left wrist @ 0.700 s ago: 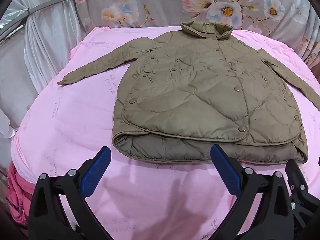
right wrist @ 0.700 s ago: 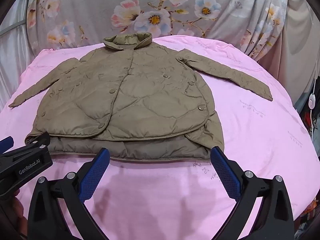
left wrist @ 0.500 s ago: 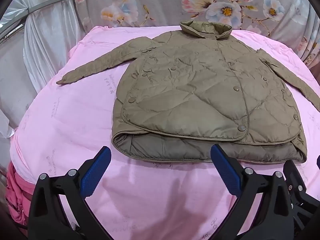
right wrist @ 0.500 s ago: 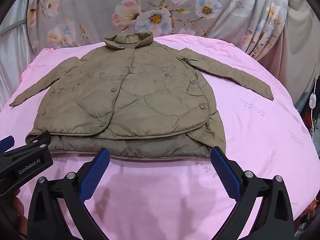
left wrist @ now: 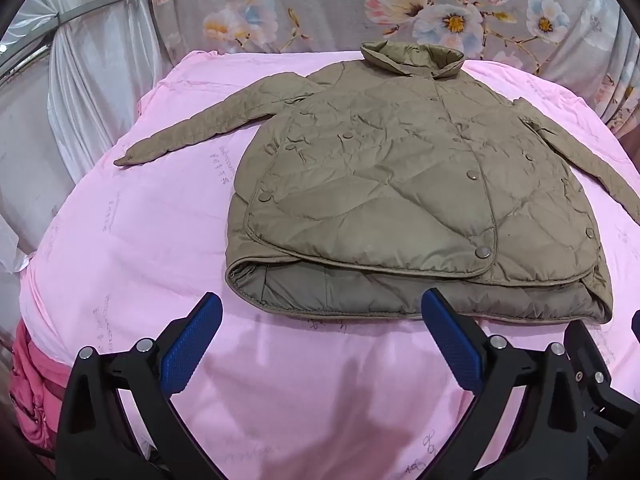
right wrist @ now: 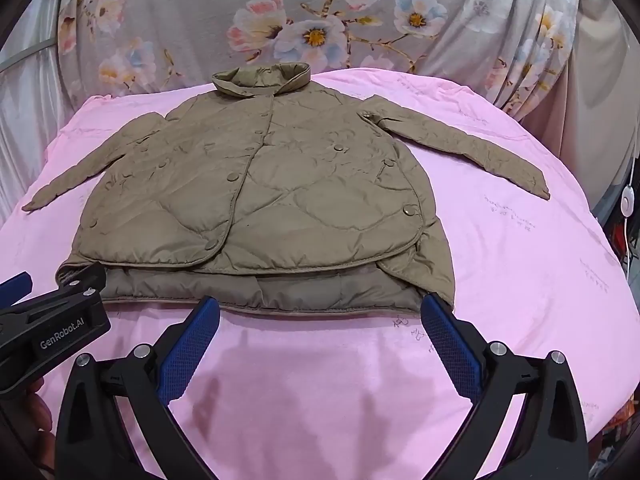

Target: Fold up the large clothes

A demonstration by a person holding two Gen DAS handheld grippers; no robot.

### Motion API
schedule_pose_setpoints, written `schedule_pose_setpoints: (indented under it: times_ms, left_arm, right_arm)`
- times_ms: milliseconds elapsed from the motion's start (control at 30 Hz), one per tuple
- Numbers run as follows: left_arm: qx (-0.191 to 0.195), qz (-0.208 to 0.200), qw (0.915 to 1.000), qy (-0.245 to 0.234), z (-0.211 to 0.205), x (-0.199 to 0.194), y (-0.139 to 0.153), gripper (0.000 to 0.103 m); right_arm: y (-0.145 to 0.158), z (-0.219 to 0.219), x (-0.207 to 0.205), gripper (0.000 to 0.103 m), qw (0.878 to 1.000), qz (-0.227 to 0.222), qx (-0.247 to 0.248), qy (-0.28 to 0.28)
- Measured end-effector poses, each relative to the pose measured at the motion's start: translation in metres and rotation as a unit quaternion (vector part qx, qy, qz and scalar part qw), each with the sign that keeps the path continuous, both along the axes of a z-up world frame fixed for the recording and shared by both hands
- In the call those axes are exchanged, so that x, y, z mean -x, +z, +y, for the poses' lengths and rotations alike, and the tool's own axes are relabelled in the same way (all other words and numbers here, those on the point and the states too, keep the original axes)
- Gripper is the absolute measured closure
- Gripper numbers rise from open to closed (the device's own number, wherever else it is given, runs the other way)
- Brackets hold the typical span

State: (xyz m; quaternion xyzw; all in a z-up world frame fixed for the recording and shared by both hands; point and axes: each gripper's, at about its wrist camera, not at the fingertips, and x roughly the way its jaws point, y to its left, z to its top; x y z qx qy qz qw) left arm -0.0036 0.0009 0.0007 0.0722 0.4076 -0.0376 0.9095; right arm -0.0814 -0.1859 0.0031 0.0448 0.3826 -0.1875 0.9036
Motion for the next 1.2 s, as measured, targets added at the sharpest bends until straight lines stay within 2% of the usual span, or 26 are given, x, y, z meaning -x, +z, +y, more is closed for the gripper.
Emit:
schedule_pose_setpoints:
  times_ms: [1200]
  left_arm:
    - [0.004, -0.005, 1.0000, 0.006, 0.0020, 0.0024, 0.0052, 0.006]
  right_arm:
    - [0.0041, -0.0006, 0.0023, 0.005, 1.000, -0.002, -0.005, -0.001]
